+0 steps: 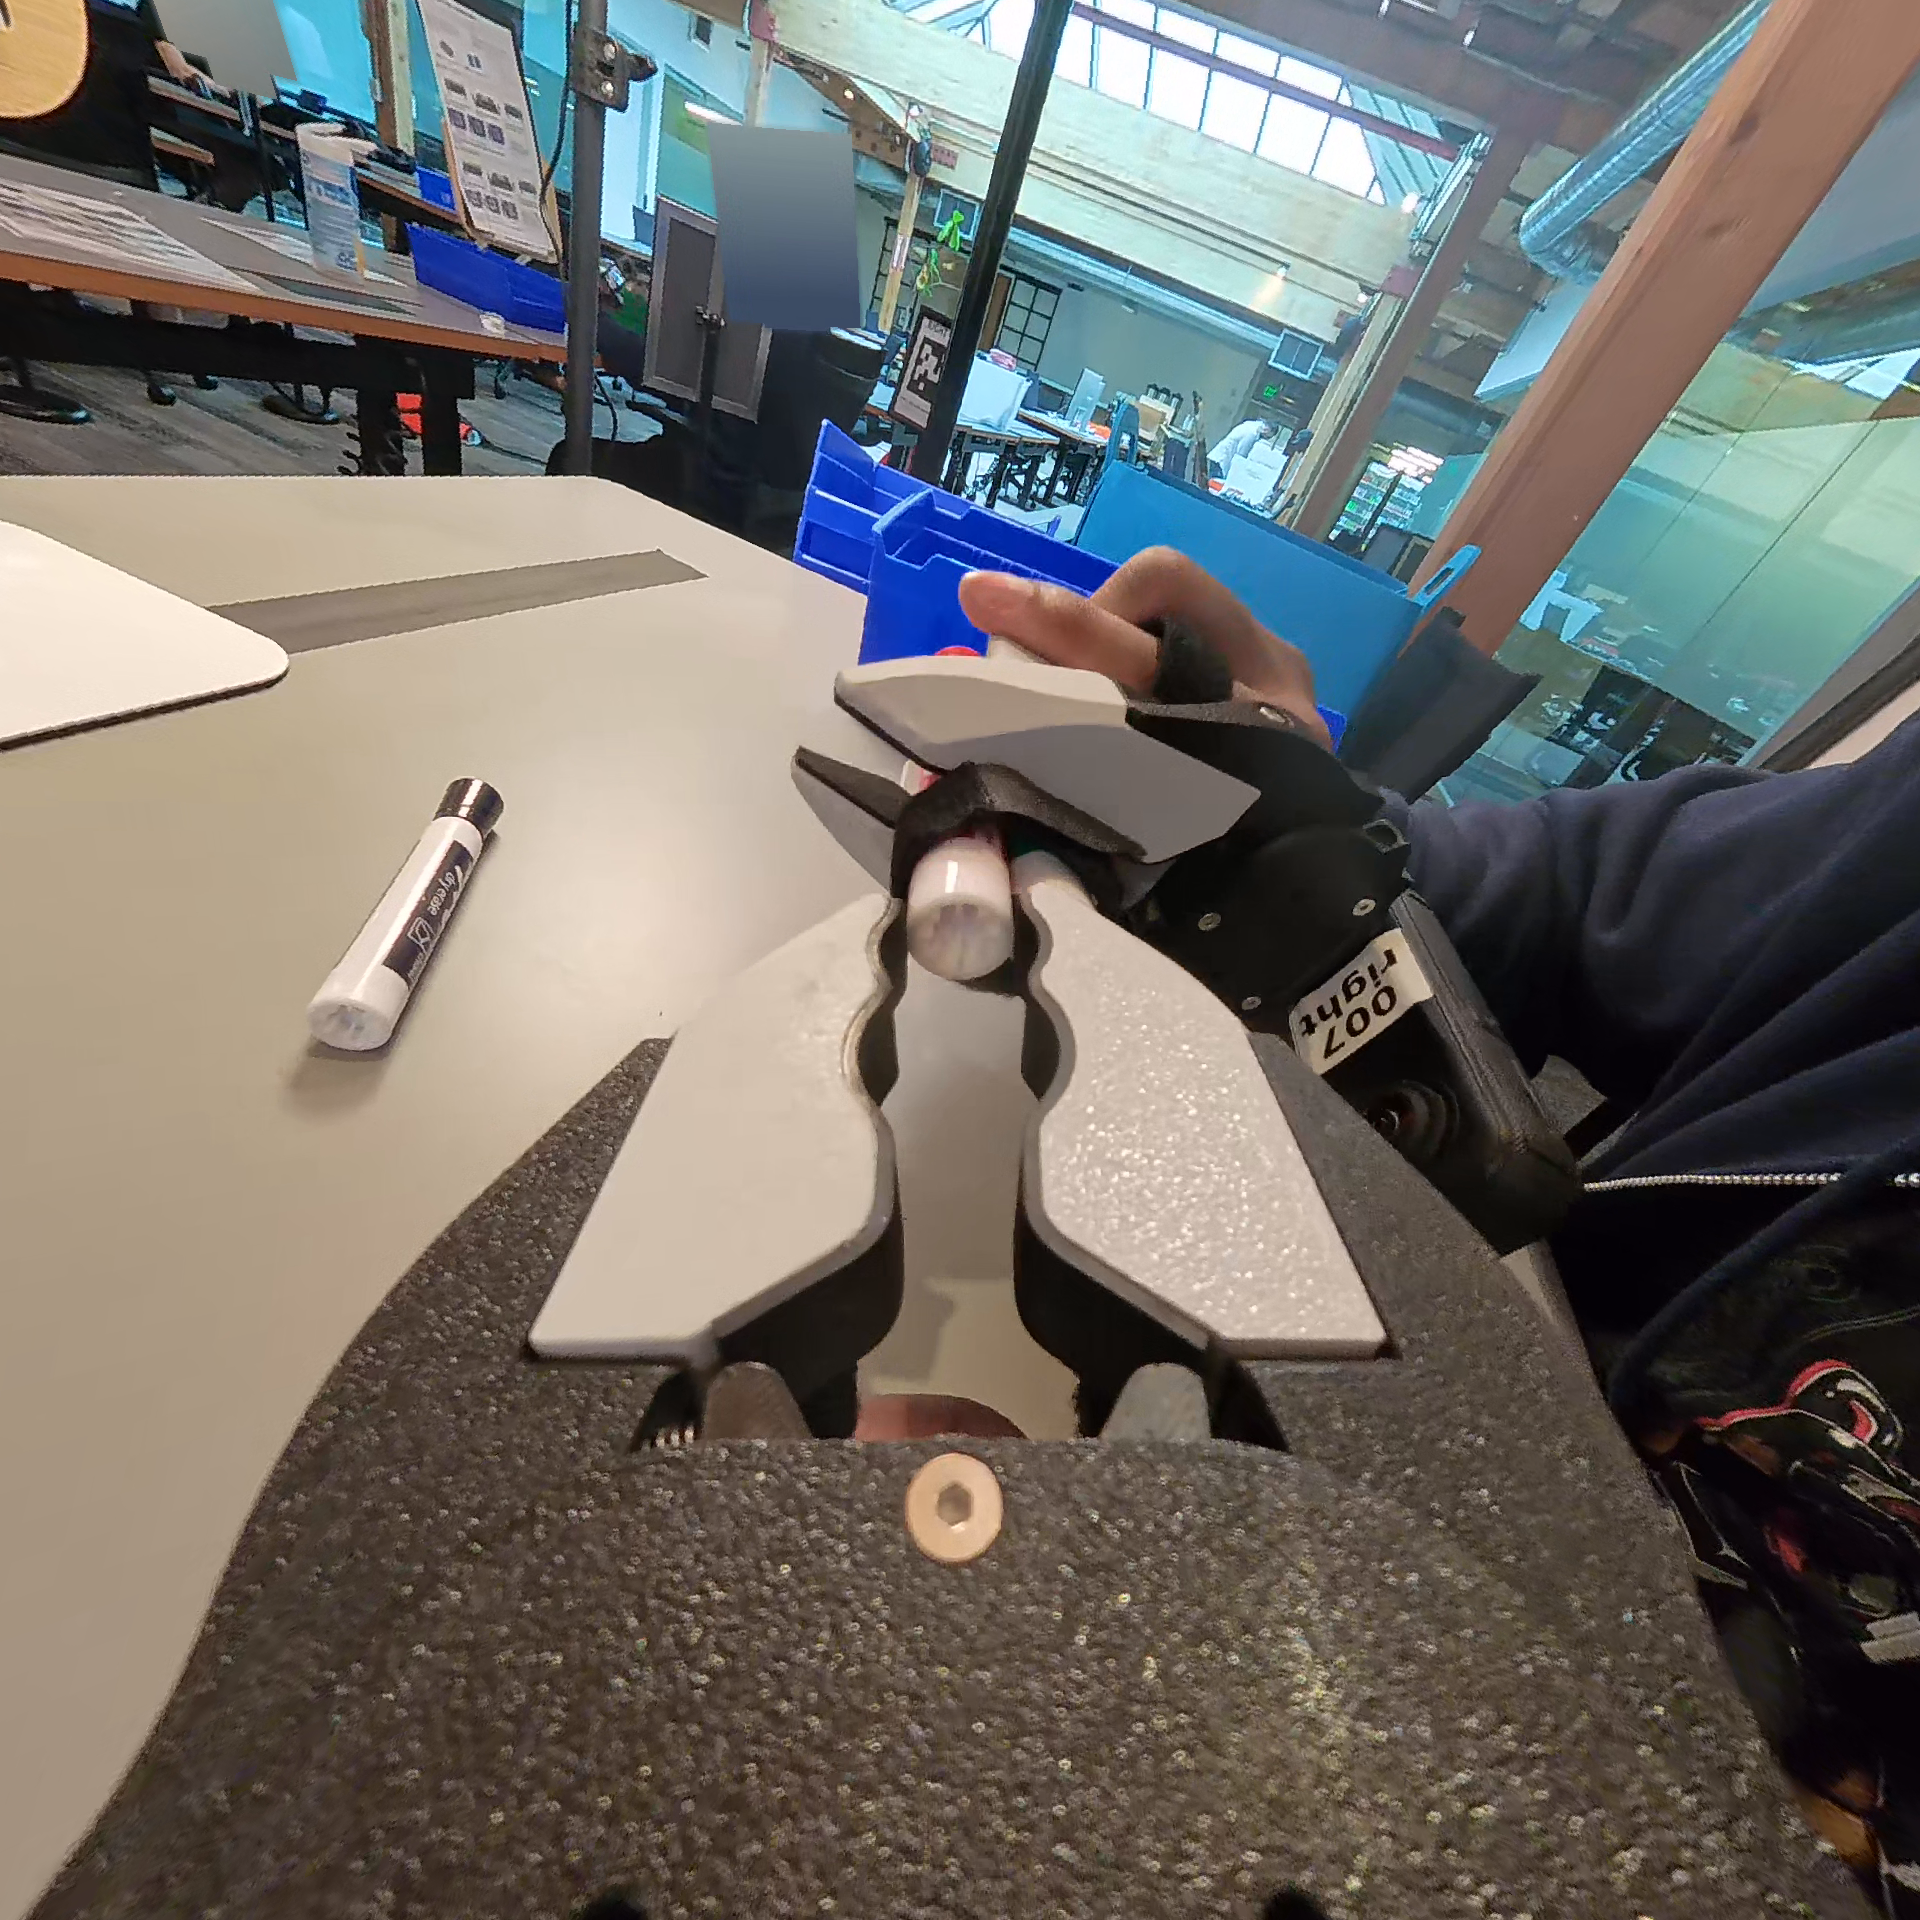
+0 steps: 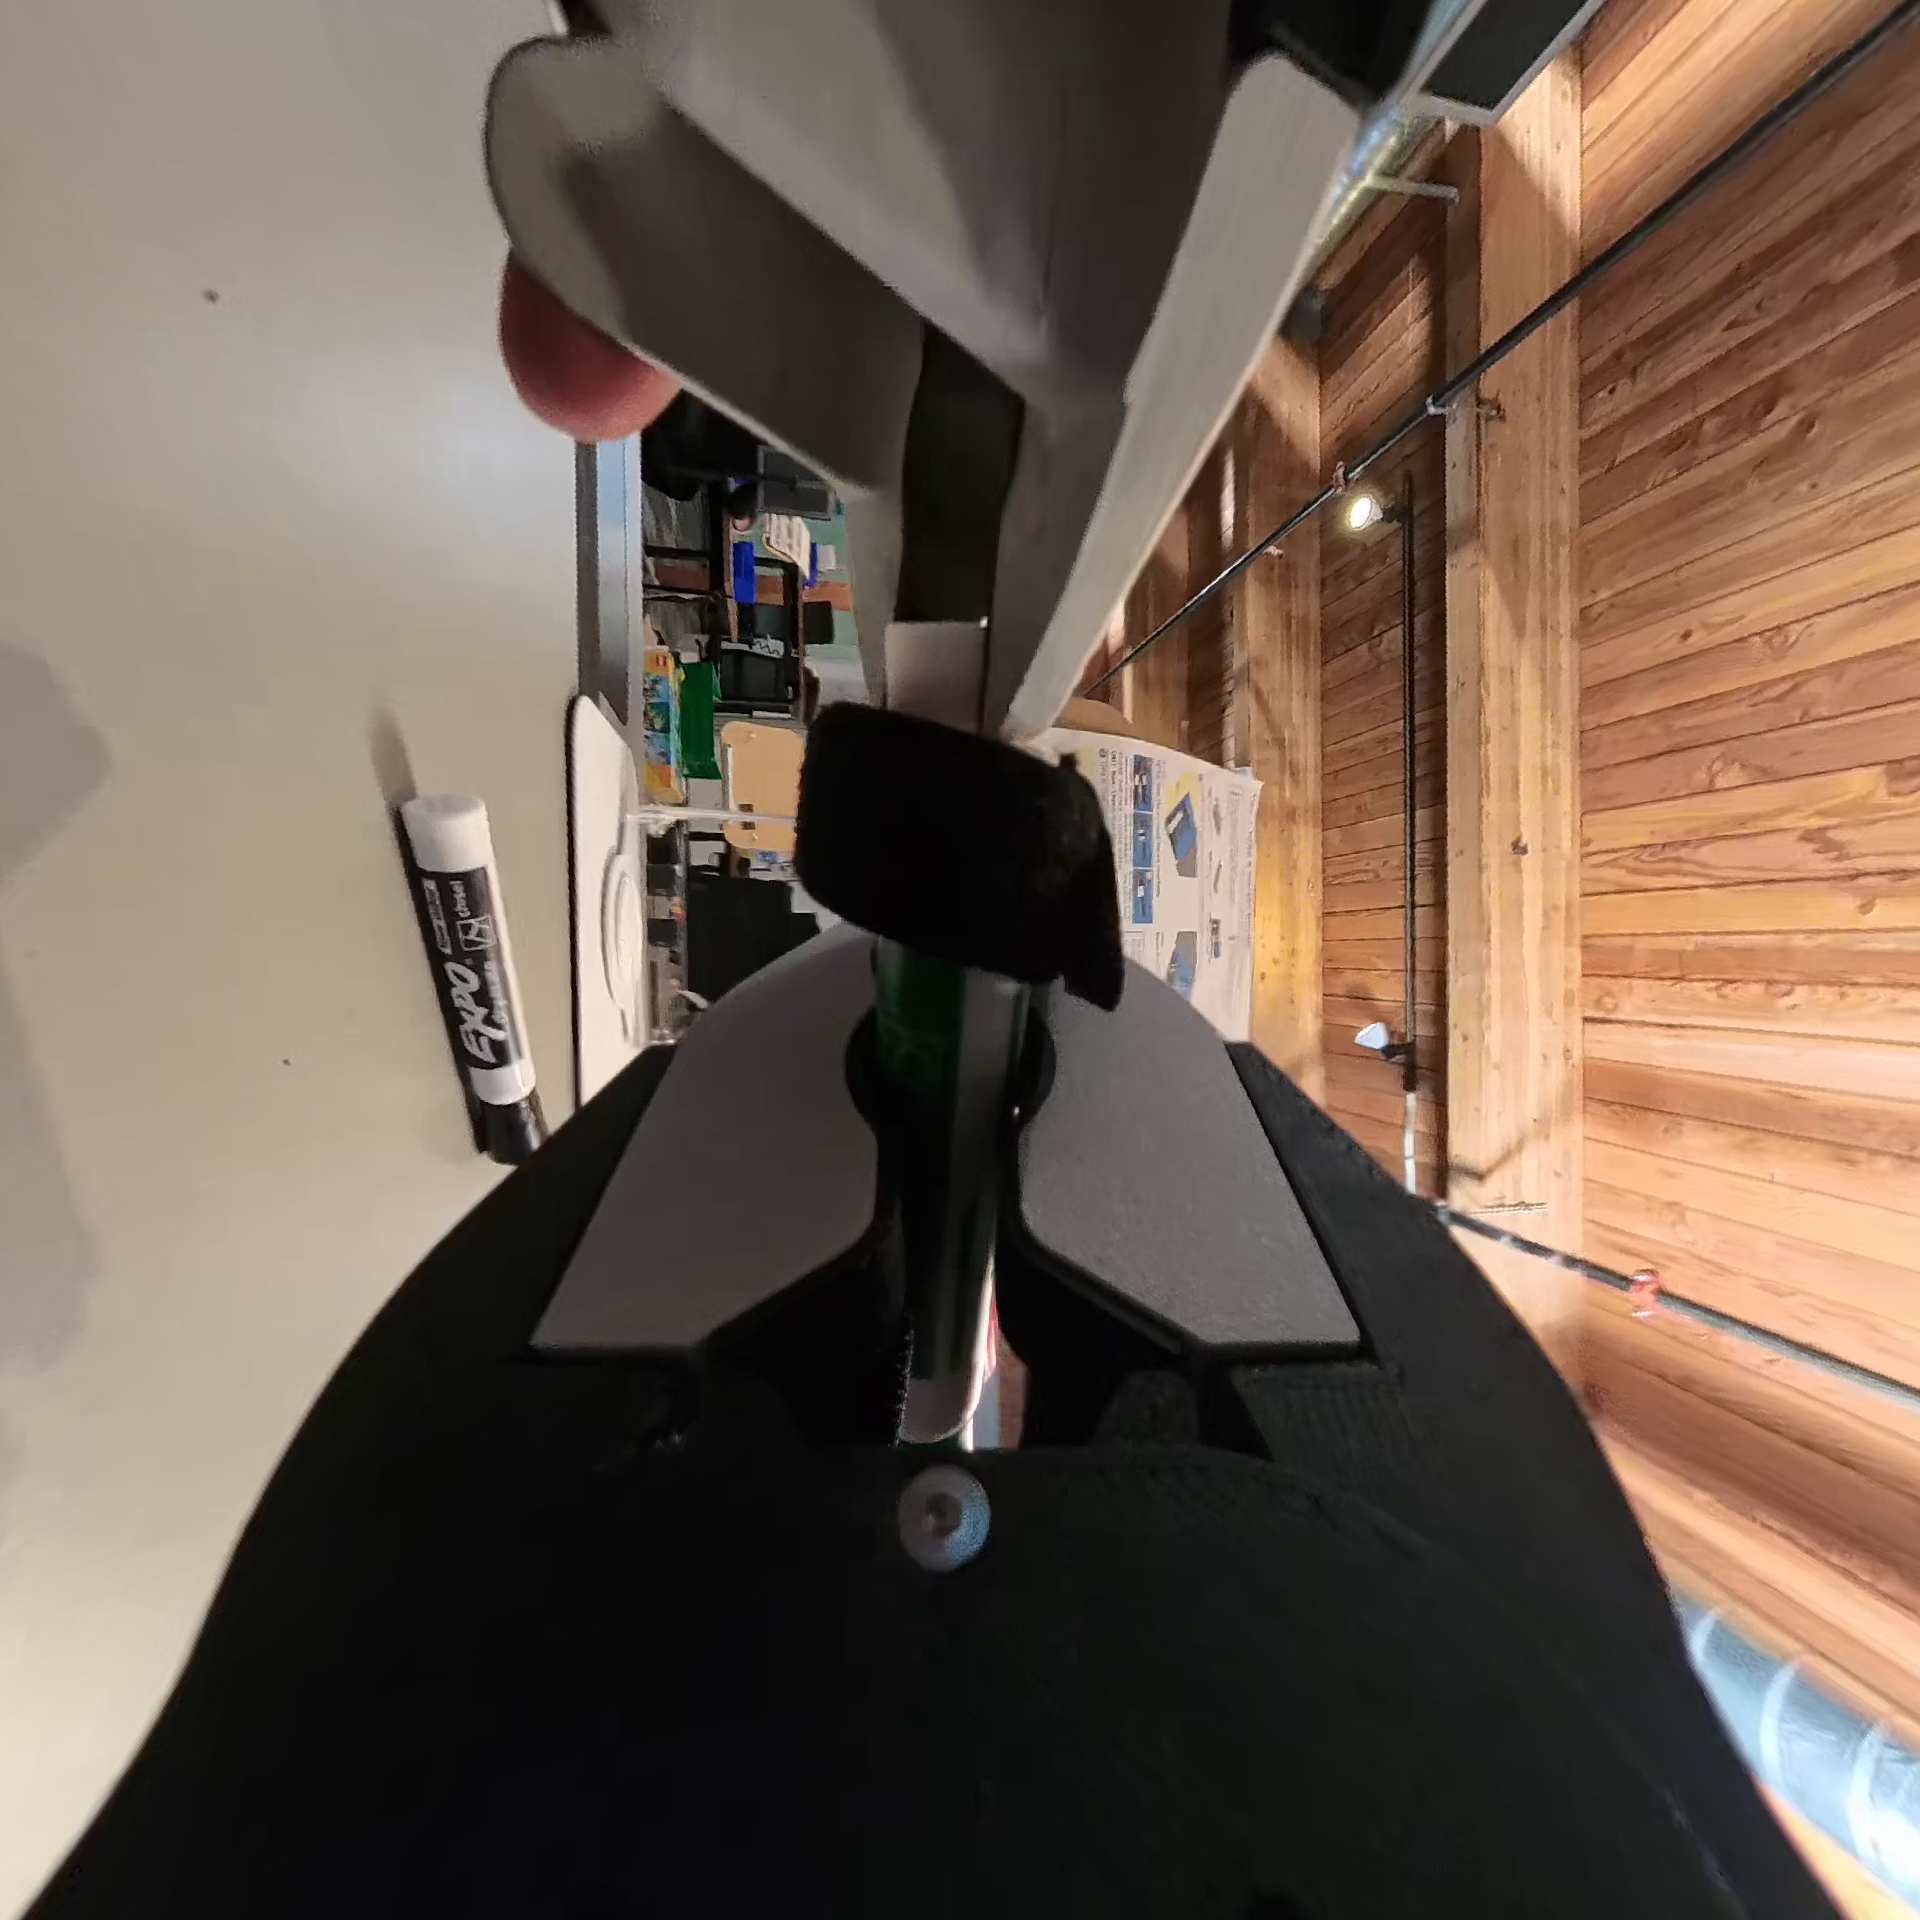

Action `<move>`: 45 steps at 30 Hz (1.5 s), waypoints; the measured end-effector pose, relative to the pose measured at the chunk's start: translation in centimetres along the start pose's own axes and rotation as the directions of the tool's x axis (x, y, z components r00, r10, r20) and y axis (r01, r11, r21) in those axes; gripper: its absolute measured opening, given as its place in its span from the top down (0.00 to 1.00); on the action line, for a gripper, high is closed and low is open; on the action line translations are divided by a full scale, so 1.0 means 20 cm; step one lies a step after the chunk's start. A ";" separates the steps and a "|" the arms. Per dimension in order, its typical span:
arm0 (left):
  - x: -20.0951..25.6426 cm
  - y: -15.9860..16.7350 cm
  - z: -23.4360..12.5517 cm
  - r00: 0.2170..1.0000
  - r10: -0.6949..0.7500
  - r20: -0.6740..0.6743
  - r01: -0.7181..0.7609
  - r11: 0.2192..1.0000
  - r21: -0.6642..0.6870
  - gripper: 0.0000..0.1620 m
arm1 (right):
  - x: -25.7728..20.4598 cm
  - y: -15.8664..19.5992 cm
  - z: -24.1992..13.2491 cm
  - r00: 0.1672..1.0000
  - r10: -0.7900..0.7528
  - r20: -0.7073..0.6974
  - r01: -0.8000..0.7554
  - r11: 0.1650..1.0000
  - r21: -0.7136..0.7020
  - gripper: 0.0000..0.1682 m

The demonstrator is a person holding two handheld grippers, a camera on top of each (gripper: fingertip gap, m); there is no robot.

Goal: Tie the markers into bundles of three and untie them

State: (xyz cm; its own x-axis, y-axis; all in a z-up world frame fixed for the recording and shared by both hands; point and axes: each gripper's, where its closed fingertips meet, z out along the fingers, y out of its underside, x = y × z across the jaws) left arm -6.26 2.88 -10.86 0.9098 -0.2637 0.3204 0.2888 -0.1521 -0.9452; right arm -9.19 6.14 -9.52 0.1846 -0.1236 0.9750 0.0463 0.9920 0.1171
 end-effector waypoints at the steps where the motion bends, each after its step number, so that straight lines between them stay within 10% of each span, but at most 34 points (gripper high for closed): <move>1: 0.00 -0.01 0.00 1.000 -0.002 -0.001 0.002 1.000 0.007 0.88 | 0.00 0.00 0.00 1.000 0.029 0.007 -0.029 1.000 -0.001 0.91; 17: 0.04 -0.20 -0.11 0.965 -0.133 -0.225 0.189 0.950 0.248 0.66 | 0.01 -0.06 0.01 0.808 0.559 0.188 -0.576 0.815 0.054 0.91; 24: -0.03 -0.12 -0.06 0.929 -0.261 -0.261 0.317 0.927 0.202 0.58 | 0.10 -0.12 -0.01 0.282 0.863 0.419 -0.953 0.302 0.020 0.91; 34: 0.05 0.02 0.13 0.943 -0.136 -0.304 0.147 0.989 0.015 0.62 | 0.25 -0.11 0.00 -0.276 0.767 0.579 -0.960 -0.248 -0.130 0.92; 45: 0.08 0.09 0.20 0.967 -0.019 -0.255 -0.002 0.997 -0.081 0.80 | 0.22 -0.10 -0.01 -0.303 0.747 0.592 -0.950 -0.286 -0.125 0.92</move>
State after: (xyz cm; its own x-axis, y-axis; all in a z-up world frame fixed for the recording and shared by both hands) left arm -3.13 5.96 -12.24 0.7982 -0.4948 0.3437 0.2622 -0.2283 -0.9376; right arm -8.35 3.62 -5.55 -0.6026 0.7922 -0.0960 -0.0661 -0.1694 -0.9833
